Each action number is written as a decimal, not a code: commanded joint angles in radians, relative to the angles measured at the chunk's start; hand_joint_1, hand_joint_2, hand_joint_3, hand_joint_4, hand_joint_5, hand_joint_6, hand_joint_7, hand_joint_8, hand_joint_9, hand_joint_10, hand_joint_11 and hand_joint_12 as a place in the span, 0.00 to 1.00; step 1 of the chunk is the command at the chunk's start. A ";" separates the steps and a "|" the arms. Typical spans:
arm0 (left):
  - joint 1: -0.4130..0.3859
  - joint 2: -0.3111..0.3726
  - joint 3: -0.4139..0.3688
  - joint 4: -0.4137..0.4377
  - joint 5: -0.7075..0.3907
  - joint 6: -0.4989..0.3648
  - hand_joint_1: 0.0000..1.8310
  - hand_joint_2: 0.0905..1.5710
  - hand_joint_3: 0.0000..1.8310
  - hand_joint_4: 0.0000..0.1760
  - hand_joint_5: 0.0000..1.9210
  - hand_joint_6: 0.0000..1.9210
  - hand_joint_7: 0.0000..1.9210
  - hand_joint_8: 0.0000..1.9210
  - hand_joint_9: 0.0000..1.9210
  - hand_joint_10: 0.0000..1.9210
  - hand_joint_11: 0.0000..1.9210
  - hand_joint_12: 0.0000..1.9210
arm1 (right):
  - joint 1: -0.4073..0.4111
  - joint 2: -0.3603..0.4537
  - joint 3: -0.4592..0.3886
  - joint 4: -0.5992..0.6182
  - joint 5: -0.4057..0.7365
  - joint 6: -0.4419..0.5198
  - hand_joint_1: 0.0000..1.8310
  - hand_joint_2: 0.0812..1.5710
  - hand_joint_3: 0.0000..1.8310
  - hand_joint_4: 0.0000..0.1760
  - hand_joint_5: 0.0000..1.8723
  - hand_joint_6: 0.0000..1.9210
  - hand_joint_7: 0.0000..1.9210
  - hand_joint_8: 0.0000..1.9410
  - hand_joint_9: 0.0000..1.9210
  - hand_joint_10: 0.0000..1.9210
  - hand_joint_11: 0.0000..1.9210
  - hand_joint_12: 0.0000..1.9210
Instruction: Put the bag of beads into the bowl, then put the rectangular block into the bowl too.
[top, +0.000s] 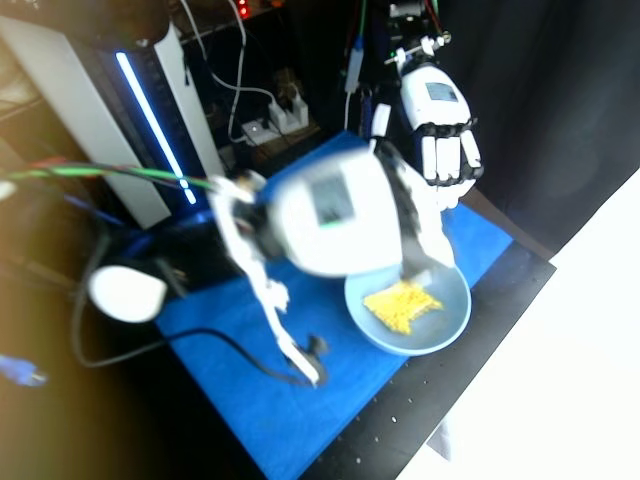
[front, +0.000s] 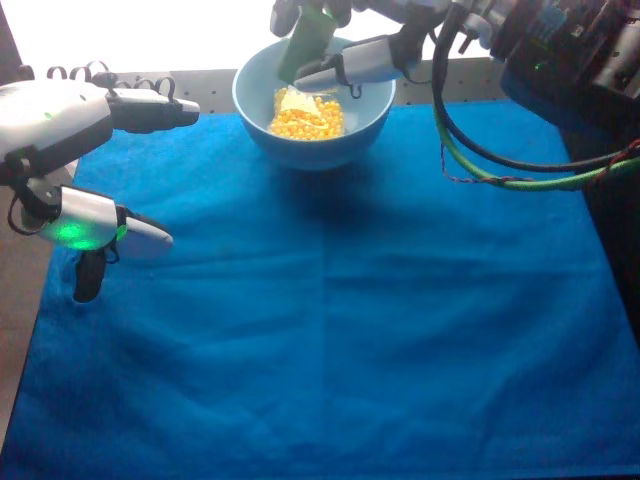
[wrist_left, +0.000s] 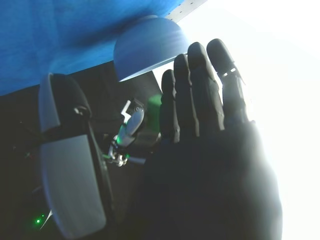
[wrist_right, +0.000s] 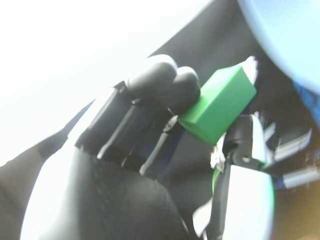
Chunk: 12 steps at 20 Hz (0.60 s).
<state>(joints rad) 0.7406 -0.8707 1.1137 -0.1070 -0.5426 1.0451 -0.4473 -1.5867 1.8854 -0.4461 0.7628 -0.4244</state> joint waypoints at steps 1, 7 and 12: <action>-0.014 -0.004 0.005 -0.007 -0.116 -0.003 0.49 0.56 0.00 0.00 0.17 0.00 0.22 0.00 0.23 0.00 0.00 0.59 | 0.018 0.000 0.009 0.055 0.085 -0.001 0.42 0.51 0.00 0.79 0.09 0.00 0.27 0.02 0.24 0.10 0.09 0.56; -0.012 -0.004 0.003 -0.009 -0.122 -0.004 0.50 0.55 0.00 0.00 0.18 0.00 0.23 0.00 0.23 0.00 0.00 0.66 | 0.029 0.049 -0.018 0.029 0.100 -0.001 0.32 0.45 0.00 1.00 0.00 0.00 0.00 0.00 0.00 0.00 0.00 0.00; 0.000 0.056 -0.046 -0.016 -0.208 -0.016 0.57 0.57 0.00 0.00 0.16 0.00 0.22 0.00 0.23 0.00 0.00 0.69 | 0.009 0.265 -0.204 0.079 0.274 -0.001 0.32 0.45 0.00 1.00 0.00 0.00 0.00 0.00 0.00 0.00 0.00 0.00</action>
<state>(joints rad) 0.7528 -0.8131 1.0527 -0.1150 -0.6147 1.0321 -0.4610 -1.2976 1.6566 -0.4034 0.9245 -0.4255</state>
